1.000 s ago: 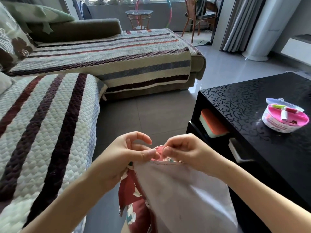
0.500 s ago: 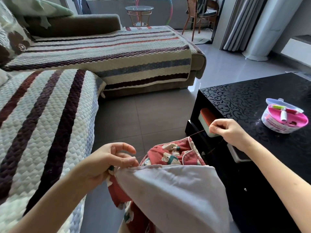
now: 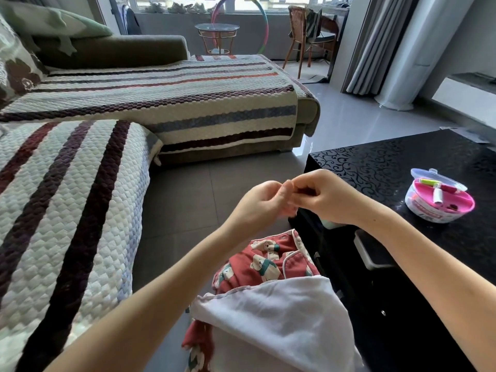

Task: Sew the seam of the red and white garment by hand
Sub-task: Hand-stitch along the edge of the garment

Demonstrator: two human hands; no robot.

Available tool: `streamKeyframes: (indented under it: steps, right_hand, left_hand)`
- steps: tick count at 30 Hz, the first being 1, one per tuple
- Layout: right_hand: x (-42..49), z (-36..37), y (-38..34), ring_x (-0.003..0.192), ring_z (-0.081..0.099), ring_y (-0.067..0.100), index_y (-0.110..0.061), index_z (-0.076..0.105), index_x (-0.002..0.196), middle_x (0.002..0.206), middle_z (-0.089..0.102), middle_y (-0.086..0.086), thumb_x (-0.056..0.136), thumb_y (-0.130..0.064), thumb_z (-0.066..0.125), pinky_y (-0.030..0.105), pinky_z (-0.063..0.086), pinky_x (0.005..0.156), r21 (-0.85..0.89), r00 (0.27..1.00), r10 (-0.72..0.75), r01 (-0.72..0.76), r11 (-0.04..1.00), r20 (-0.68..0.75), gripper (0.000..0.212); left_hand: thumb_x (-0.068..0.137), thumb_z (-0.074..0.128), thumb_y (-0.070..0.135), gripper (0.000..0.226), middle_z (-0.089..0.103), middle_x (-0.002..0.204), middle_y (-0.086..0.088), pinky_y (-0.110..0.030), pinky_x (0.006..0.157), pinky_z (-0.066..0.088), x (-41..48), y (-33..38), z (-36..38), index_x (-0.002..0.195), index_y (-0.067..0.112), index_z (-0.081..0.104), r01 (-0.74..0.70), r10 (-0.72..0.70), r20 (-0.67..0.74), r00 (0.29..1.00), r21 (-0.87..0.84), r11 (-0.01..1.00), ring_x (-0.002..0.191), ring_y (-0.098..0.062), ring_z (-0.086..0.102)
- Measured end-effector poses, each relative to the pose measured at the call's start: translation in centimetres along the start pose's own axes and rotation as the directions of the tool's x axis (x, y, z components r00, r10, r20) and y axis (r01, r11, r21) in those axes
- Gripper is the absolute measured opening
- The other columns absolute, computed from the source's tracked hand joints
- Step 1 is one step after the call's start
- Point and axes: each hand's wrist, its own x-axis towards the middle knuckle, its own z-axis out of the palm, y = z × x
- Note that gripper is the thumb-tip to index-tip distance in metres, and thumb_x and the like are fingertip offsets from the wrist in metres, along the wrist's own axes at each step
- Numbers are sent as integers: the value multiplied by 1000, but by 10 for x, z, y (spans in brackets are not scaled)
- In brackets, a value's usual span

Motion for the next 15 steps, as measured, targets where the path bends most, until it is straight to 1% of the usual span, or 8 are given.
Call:
streamKeyframes:
  steps: [2,3,6,8,10,11,13,15]
  right_hand:
    - [3,-5,-1,57,52,13,-14,66,64,60,63,2,86,-13,65,39,41,58,31,1000,21,-20,999,-7,22]
    - [3,-8,-1,56,50,10,-18,66,62,59,62,1,86,-11,65,36,40,58,27,999,41,-40,999,-9,26]
    - [0,-15,-4,56,49,13,-12,67,65,63,63,15,87,-9,65,28,39,59,69,995,98,-98,993,14,22]
    - [-5,-18,1,41,43,4,-7,65,65,45,53,-1,88,-4,62,16,34,46,151,985,162,-169,974,60,23]
    - [-10,-22,14,39,37,14,-8,64,64,41,43,-4,87,-6,64,24,30,42,208,967,243,-253,945,72,24]
    - [-13,-25,22,46,36,23,-11,65,62,48,43,4,84,-13,66,31,30,48,225,959,276,-283,932,61,22]
    - [-20,-31,37,59,35,30,-14,67,62,62,44,15,75,-24,66,41,28,56,240,943,330,-330,913,43,17]
    - [-27,-38,47,59,37,30,-12,68,63,63,47,18,79,-19,67,32,30,52,220,926,375,-374,901,40,17]
  left_hand:
    - [99,45,36,39,55,57,12,-21,55,44,7,-1,2,88,3,61,63,-64,-4,998,-73,995,51,-2,49]
    - [98,47,37,37,48,49,16,-18,50,38,9,-3,1,80,8,60,87,-88,-7,996,-67,994,46,1,41]
    - [95,57,22,32,39,49,13,-15,46,31,8,-10,-4,64,15,52,107,-110,-9,994,-155,982,44,-1,33]
    - [94,57,9,35,34,50,8,-16,43,27,8,-16,-11,60,12,48,118,-137,-35,990,-327,938,42,-3,28]
    - [93,54,2,39,31,47,8,-16,40,22,9,-24,-22,57,11,44,132,-184,-70,980,-461,878,39,-4,24]
    - [93,53,1,39,30,45,8,-16,39,20,9,-30,-30,57,11,42,137,-206,-89,975,-492,860,38,-4,22]
    - [93,51,1,39,29,42,9,-16,38,18,8,-43,-50,58,11,38,132,-240,-145,960,-521,843,37,-3,21]
    - [94,49,0,39,29,42,9,-15,37,17,7,-59,-72,59,11,36,125,-281,-218,935,-538,833,35,-2,20]
